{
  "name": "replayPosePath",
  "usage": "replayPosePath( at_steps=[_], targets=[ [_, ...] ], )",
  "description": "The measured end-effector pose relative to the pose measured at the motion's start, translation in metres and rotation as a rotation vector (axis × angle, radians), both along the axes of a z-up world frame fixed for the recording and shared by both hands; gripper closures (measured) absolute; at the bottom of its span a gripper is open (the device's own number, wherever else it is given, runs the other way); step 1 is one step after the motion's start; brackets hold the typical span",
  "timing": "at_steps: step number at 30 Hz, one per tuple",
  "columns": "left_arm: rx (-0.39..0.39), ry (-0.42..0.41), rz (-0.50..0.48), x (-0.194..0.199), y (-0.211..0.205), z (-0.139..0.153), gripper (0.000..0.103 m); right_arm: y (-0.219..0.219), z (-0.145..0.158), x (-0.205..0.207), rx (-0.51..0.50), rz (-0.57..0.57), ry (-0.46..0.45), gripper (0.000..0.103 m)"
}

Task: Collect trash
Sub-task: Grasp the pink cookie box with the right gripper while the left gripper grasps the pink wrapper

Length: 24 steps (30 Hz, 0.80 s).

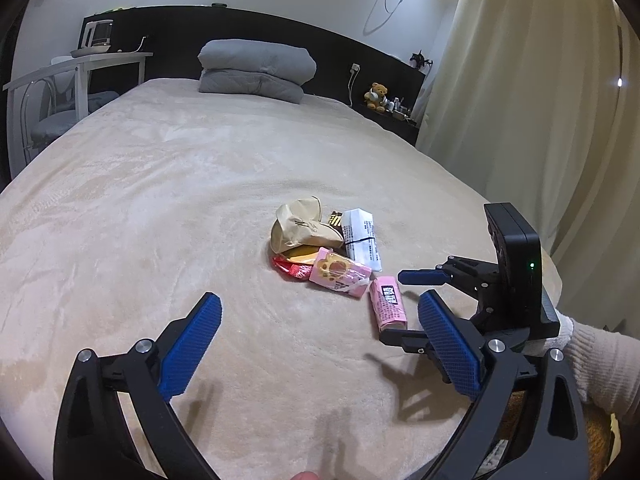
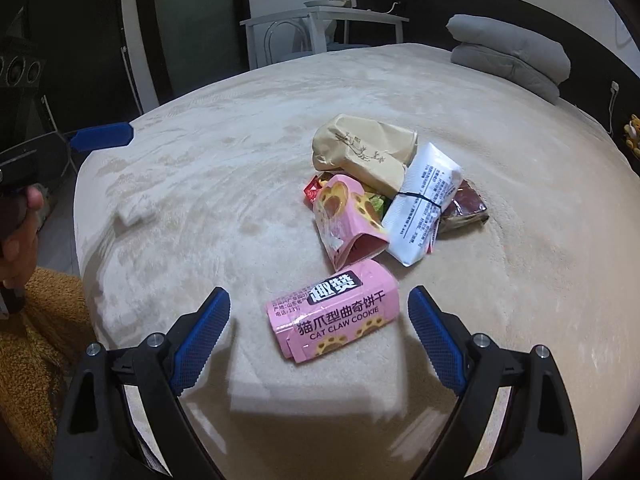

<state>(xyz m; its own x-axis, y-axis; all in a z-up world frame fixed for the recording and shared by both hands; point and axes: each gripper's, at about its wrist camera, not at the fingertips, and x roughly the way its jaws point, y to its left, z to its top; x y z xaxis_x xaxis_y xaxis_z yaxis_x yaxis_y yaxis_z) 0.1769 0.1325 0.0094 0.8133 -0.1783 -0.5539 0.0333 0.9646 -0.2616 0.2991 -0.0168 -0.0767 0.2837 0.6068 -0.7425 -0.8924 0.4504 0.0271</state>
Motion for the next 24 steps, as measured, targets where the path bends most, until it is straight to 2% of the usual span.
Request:
replayPosePath(
  at_steps=[4,5,6,10,14,24],
  targets=[
    [0.030,0.019,-0.011,0.014,0.003,-0.008,0.007,0.006,-0.011,0.004,-0.033,0.023,-0.014,0.018],
    [0.033,0.031,-0.011,0.018,0.004,-0.011,0.007,0.007,-0.013,0.005,-0.047,0.020,-0.019,0.032],
    [0.037,0.042,-0.012,0.022,0.004,-0.014,0.007,0.007,-0.014,0.004,-0.055,0.017,-0.024,0.034],
    [0.067,0.054,-0.037,0.032,0.002,-0.020,0.007,0.000,-0.005,-0.005,-0.035,0.036,-0.032,0.034],
    [0.057,0.048,-0.050,0.039,0.003,-0.022,0.007,-0.016,0.010,-0.010,0.014,0.009,-0.038,0.034],
    [0.107,0.063,-0.079,0.069,-0.011,-0.031,0.007,-0.059,0.039,-0.010,0.093,-0.072,-0.055,0.034]
  ],
)
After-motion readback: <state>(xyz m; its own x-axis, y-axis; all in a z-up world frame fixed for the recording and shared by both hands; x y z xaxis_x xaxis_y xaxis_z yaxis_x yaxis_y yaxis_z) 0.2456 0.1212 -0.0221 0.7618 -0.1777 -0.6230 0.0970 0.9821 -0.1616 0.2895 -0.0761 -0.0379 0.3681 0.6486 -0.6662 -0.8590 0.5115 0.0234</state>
